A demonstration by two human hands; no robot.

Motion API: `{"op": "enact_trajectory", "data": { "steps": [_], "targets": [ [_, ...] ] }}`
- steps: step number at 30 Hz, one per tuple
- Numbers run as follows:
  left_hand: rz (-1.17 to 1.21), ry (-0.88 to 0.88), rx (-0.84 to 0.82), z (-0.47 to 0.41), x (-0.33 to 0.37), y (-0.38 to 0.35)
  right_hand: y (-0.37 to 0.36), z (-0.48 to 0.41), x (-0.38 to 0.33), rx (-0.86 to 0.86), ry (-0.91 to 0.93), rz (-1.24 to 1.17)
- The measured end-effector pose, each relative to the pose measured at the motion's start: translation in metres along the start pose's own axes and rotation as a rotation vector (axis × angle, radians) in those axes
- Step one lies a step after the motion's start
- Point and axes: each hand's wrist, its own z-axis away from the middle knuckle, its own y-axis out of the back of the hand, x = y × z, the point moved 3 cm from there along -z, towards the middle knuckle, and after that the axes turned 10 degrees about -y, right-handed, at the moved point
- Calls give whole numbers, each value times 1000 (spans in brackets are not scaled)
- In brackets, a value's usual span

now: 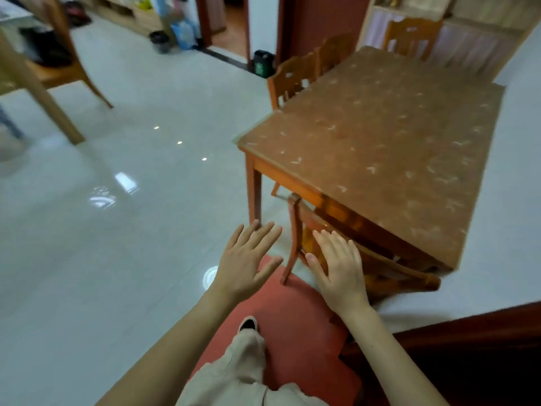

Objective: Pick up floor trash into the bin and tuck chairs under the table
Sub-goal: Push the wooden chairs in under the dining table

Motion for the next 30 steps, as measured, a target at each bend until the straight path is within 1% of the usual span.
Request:
{"op": "enact_trajectory", "data": {
  "steps": [9, 15, 21, 24, 27, 30],
  "targets": [
    [2, 406, 56, 126, -67, 33, -87, 3, -96, -289, 240, 10],
    [-35, 592, 112, 166, -148, 73, -155, -35, -190, -363, 374, -25],
    [-70, 671, 146, 178, -264, 133, -224, -99, -302, -379, 464, -12],
    [-89, 641, 155, 166, -316, 170, -235, -139, -347, -334, 466, -16],
    [-103, 584, 165, 140, -360, 200, -238, -179, -372, -275, 428, -21],
    [-76, 535, 183, 103, -400, 210, -242, -218, -379, -235, 379, -15]
  ]
}}
